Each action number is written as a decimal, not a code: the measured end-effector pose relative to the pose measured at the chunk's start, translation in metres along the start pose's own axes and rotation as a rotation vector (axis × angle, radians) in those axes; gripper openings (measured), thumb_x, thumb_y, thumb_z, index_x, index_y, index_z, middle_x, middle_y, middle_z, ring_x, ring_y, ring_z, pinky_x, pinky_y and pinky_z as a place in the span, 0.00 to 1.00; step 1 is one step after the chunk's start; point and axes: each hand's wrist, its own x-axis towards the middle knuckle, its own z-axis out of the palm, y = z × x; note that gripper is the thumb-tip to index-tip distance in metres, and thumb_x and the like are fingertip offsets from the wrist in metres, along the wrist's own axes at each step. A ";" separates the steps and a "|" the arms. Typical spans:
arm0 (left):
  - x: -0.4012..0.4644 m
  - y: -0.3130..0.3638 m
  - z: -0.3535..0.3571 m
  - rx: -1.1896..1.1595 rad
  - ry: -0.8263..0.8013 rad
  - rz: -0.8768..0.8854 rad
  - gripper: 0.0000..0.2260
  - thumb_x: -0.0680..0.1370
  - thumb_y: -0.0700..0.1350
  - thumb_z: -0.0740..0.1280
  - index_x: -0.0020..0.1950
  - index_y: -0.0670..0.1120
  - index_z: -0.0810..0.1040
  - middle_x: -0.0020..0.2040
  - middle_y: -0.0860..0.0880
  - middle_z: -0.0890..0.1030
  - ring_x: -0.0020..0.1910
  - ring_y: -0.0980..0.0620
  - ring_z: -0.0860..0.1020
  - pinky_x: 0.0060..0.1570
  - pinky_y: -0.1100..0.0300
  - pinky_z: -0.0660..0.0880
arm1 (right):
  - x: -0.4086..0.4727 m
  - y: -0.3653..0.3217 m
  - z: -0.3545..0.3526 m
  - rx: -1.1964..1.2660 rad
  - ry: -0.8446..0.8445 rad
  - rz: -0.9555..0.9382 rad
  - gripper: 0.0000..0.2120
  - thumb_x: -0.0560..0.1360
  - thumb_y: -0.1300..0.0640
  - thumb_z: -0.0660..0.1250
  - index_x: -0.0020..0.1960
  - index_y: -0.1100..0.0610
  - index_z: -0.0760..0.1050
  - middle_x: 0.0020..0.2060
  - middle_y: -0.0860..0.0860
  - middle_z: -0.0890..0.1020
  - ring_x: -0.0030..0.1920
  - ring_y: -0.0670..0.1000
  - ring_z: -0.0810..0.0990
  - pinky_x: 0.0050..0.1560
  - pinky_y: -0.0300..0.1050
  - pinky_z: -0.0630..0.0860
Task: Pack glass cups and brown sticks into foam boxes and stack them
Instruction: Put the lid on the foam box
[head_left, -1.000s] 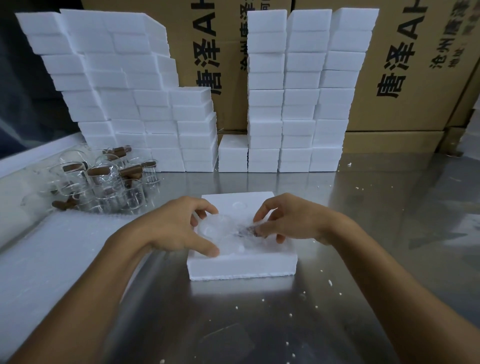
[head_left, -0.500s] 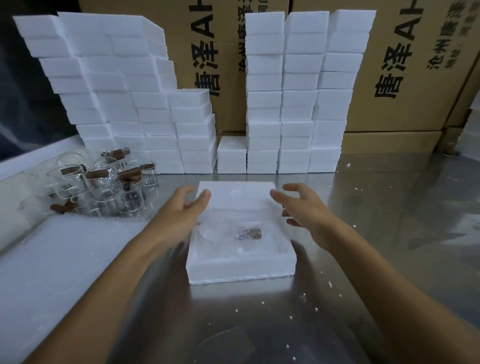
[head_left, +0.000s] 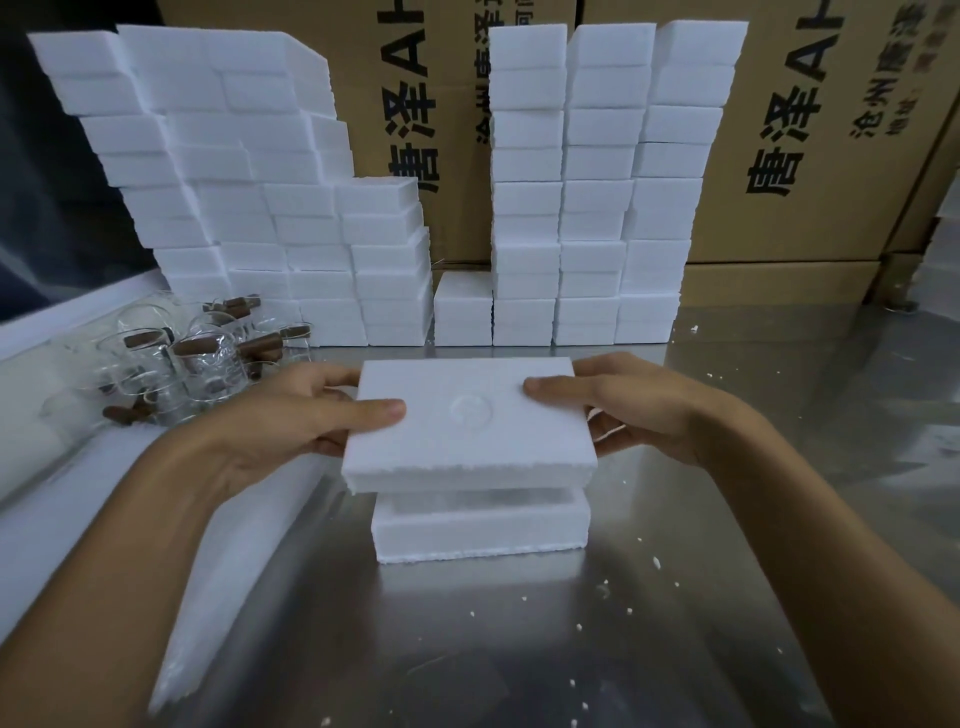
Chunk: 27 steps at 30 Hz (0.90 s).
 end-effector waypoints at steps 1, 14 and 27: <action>-0.001 -0.001 -0.003 0.004 -0.018 -0.015 0.27 0.62 0.52 0.78 0.59 0.47 0.81 0.52 0.45 0.86 0.51 0.46 0.84 0.43 0.62 0.82 | 0.000 0.001 0.000 -0.014 -0.032 0.002 0.24 0.70 0.35 0.72 0.55 0.53 0.82 0.47 0.49 0.87 0.46 0.51 0.87 0.46 0.44 0.81; 0.012 -0.020 0.017 -0.012 0.035 -0.068 0.21 0.61 0.51 0.78 0.52 0.50 0.81 0.44 0.47 0.87 0.44 0.49 0.85 0.37 0.63 0.80 | 0.012 0.023 0.001 -0.024 -0.021 0.099 0.21 0.73 0.38 0.70 0.53 0.54 0.83 0.45 0.51 0.87 0.40 0.50 0.86 0.38 0.41 0.80; 0.044 -0.046 0.050 -0.189 0.594 0.075 0.12 0.72 0.48 0.77 0.52 0.47 0.82 0.43 0.49 0.83 0.38 0.56 0.80 0.38 0.65 0.73 | 0.024 0.034 0.022 0.156 0.289 0.073 0.20 0.72 0.38 0.72 0.52 0.53 0.79 0.42 0.49 0.86 0.39 0.48 0.86 0.36 0.43 0.83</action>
